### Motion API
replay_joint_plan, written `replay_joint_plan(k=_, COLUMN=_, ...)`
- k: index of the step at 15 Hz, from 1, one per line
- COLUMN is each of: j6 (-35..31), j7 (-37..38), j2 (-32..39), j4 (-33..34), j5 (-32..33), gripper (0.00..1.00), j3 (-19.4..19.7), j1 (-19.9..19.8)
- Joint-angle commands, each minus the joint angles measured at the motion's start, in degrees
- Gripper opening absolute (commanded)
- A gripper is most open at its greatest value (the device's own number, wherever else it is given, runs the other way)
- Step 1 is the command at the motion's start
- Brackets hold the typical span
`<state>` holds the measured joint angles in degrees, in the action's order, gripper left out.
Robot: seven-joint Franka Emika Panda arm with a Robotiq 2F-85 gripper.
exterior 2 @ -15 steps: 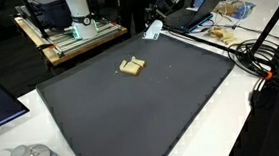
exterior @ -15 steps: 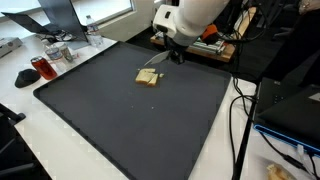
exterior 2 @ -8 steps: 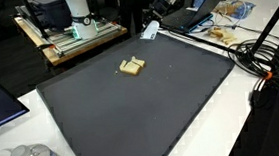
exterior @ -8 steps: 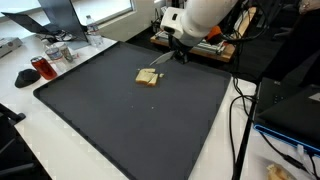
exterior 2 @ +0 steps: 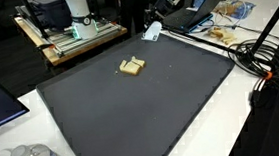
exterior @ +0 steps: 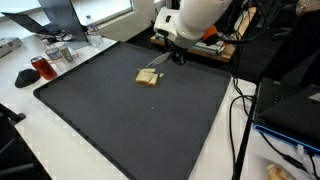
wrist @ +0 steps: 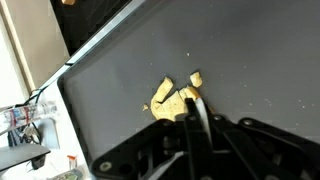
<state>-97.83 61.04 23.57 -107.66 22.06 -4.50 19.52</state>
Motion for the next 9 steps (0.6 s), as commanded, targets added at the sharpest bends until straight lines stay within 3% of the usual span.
replay_joint_plan(k=1, j6=4.6, j7=-3.8, j2=5.1, j4=8.4, j5=-0.5, gripper=0.01, j3=0.0, j1=-0.8)
replay_joint_plan(k=9, j6=7.2, j7=-17.8, j2=13.9, j4=22.4, j5=-4.0, gripper=0.01, j3=1.2, j1=-4.0)
